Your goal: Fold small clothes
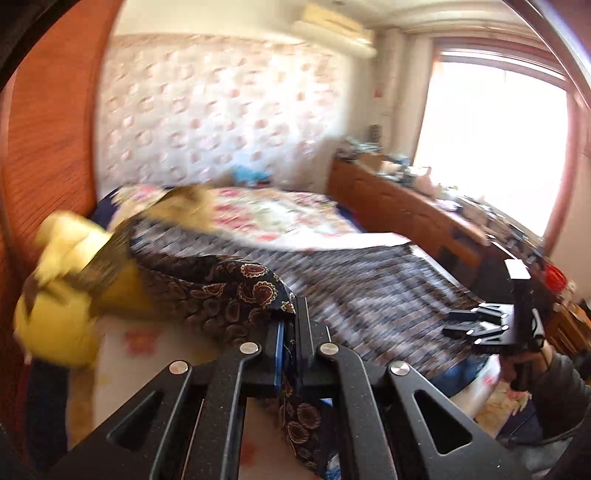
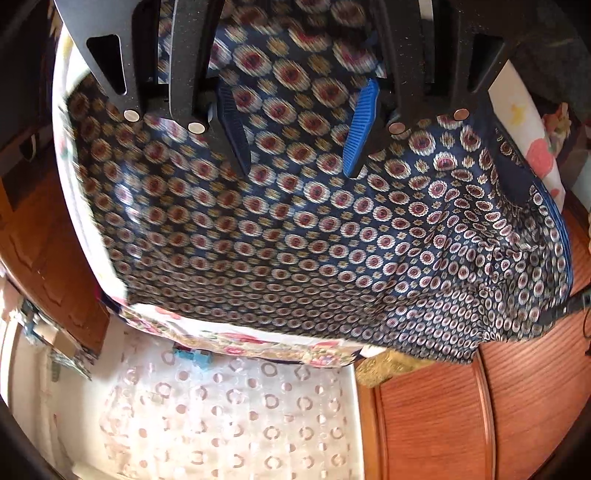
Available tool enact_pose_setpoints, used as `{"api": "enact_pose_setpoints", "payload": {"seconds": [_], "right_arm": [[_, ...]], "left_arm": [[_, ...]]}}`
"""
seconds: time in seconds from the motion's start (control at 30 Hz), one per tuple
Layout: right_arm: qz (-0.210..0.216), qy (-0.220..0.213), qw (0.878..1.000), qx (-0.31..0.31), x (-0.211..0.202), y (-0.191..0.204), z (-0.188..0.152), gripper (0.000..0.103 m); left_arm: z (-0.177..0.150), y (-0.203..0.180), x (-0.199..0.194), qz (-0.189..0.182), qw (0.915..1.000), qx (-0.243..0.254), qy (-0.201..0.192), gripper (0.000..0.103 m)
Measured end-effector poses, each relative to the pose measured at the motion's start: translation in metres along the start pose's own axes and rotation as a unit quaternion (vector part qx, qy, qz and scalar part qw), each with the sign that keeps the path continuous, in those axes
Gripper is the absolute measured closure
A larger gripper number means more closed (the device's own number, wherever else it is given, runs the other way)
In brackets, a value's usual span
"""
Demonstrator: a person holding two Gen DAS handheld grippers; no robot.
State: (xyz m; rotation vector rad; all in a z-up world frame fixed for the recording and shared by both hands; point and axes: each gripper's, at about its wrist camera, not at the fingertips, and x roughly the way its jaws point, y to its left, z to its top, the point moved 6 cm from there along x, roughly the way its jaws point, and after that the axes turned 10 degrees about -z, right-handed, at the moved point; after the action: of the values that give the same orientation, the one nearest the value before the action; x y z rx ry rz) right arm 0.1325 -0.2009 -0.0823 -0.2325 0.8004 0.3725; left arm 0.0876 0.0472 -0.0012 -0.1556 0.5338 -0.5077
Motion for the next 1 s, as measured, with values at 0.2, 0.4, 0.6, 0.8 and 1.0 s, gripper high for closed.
{"api": "enact_pose_setpoints", "payload": {"seconds": [0.2,0.4,0.6,0.8,1.0], "right_arm": [[-0.014,-0.010,0.999,0.036,-0.019,-0.028,-0.013,0.049],[-0.023,-0.025,0.998,0.057,-0.035,-0.043,-0.023,0.049],[-0.019,-0.038,0.997,0.064,-0.044,-0.043,-0.023,0.049],[-0.012,-0.043,0.997,0.063,-0.040,-0.036,-0.020,0.049],[0.006,-0.041,0.998,0.054,-0.031,-0.031,-0.006,0.049]], "left_arm": [[0.032,-0.064,0.066,-0.058,0.9957,0.065,0.034,0.098],[0.049,-0.128,0.099,-0.111,0.9889,0.089,0.042,0.098],[0.033,-0.137,0.096,-0.102,0.9881,0.096,0.064,0.072],[0.016,-0.115,0.088,-0.079,0.9912,0.076,0.073,0.044],[-0.007,-0.080,0.077,-0.031,0.9950,0.060,0.074,0.026]]}}
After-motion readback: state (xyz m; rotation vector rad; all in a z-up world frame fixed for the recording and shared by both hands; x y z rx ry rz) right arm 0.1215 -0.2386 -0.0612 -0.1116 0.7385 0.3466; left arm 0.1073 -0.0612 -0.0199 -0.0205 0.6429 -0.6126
